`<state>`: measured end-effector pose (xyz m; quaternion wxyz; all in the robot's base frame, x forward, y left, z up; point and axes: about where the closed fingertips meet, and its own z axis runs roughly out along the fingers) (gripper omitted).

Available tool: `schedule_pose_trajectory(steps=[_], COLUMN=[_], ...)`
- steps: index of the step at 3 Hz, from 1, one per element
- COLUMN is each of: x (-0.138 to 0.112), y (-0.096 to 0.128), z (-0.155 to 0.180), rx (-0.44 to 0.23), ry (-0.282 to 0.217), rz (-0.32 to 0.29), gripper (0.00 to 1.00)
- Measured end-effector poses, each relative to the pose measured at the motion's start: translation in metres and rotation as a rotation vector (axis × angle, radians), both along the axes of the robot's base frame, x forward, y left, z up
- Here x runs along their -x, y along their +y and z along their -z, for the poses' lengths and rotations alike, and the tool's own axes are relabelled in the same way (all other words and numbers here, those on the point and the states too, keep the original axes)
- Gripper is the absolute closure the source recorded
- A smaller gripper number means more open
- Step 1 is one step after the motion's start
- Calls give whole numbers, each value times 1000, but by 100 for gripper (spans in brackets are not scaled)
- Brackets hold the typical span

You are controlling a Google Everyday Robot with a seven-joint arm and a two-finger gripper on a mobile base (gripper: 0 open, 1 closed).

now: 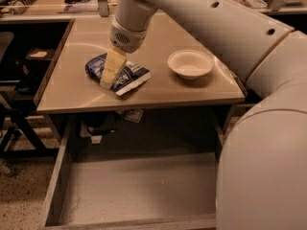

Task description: Place blue chip bag into top drawer

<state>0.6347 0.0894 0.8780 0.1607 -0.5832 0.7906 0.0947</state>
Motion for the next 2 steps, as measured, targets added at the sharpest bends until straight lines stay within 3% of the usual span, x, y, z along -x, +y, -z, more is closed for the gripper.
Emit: schedule_pose_trajectory(steps=[2], x=[-31], y=[3], z=[7], rx=[20], ry=[19], rz=[18], gripper=[0])
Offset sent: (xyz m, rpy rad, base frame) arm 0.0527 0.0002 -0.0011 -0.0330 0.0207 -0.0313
